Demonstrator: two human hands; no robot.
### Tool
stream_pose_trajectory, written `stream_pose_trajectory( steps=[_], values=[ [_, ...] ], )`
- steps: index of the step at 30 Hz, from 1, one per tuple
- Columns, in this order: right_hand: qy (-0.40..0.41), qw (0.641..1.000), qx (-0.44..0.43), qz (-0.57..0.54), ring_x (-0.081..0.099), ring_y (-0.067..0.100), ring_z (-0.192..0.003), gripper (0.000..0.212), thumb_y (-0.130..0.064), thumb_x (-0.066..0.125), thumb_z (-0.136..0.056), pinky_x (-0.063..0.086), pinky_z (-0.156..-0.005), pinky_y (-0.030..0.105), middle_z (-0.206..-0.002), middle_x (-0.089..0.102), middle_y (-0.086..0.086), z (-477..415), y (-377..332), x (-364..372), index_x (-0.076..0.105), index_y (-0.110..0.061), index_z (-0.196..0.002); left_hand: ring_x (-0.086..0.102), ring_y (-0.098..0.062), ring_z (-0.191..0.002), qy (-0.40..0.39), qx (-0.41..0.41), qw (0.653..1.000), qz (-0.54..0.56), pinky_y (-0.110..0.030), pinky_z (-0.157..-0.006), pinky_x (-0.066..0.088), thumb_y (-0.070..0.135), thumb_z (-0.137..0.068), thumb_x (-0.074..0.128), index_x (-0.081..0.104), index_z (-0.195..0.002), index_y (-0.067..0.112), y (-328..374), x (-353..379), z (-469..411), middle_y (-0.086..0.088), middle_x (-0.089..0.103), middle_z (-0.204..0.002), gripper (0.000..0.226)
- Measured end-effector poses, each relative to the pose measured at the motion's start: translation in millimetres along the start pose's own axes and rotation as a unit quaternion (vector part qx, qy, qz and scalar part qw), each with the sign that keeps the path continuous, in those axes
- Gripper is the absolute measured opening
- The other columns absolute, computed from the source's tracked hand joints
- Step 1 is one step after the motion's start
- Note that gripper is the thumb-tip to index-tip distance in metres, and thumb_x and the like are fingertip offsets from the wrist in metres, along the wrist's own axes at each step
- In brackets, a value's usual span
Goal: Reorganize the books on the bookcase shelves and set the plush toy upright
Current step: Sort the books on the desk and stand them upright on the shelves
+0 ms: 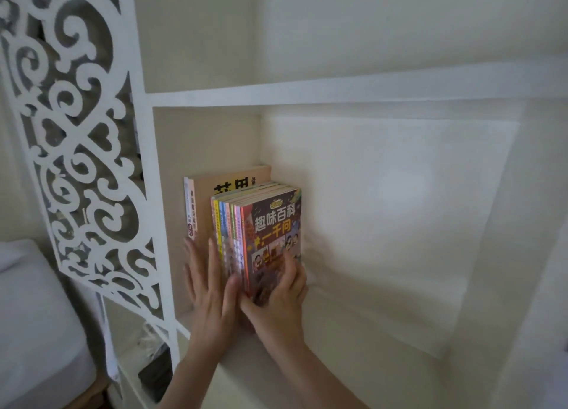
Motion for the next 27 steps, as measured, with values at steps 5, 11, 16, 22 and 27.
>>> stream_pose_trajectory(
  steps=[5, 11, 16, 22, 27],
  values=[
    [-0.036, 0.999, 0.028, -0.008, 0.02, 0.02, -0.134, 0.097, -0.076, 0.045, -0.06, 0.028, -0.109, 0.033, -0.144, 0.024, 0.001, 2, 6, 3, 0.019, -0.033, -0.144, -0.026, -0.018, -0.142, -0.05, -0.003, 0.997, -0.053, -0.033, -0.114, -0.02, 0.066, -0.091, 0.0, -0.02, -0.145, 0.039, -11, 17, 4, 0.012, -0.023, -0.155, 0.064],
    [-0.1, 0.99, 0.104, 0.001, 0.015, 0.028, -0.14, 0.102, -0.063, 0.06, -0.07, 0.021, -0.114, 0.036, -0.154, 0.011, 0.008, 5, 6, 7, 0.009, -0.024, -0.149, -0.009, -0.038, -0.144, -0.089, 0.051, 0.986, -0.131, -0.056, -0.114, 0.003, 0.049, -0.1, 0.007, 0.006, -0.151, 0.026, -7, 19, 8, -0.022, 0.001, -0.156, 0.056],
    [-0.088, 0.996, 0.022, 0.01, 0.017, 0.025, -0.138, 0.09, -0.035, 0.068, -0.077, 0.024, -0.114, 0.04, -0.146, 0.018, 0.004, 2, -26, -26, 0.01, -0.029, -0.146, 0.007, -0.026, -0.146, -0.009, -0.027, 0.999, -0.017, -0.052, -0.113, 0.016, 0.064, -0.093, 0.018, 0.0, -0.149, 0.037, 30, -18, 7, -0.007, 0.005, -0.158, 0.066],
    [-0.139, 0.985, -0.013, -0.101, 0.039, 0.027, -0.127, 0.068, -0.02, 0.065, -0.078, 0.039, -0.105, 0.047, -0.128, 0.025, -0.003, 50, -90, -82, 0.028, -0.025, -0.136, 0.052, 0.006, -0.114, 0.017, -0.007, 0.982, 0.187, -0.013, -0.096, 0.041, 0.008, -0.097, 0.048, 0.055, -0.125, 0.023, 131, -73, 23, 0.012, 0.06, -0.12, 0.033],
    [-0.205, 0.968, -0.043, -0.138, 0.054, -0.005, -0.083, 0.044, 0.0, 0.059, -0.088, 0.048, -0.073, 0.011, -0.111, 0.05, -0.005, 140, -118, -177, 0.038, -0.013, -0.124, 0.065, -0.024, -0.097, -0.075, -0.017, 0.942, 0.328, -0.028, -0.075, 0.052, 0.009, -0.096, 0.04, 0.066, -0.103, 0.03, 190, -76, 79, -0.007, 0.066, -0.106, 0.034]
  ],
)
Point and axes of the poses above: each hand's wrist, its own z-axis away from the middle knuckle, its own x-axis out of the palm, y = z × x, the point moved 7 cm from there along -z, towards the middle knuckle
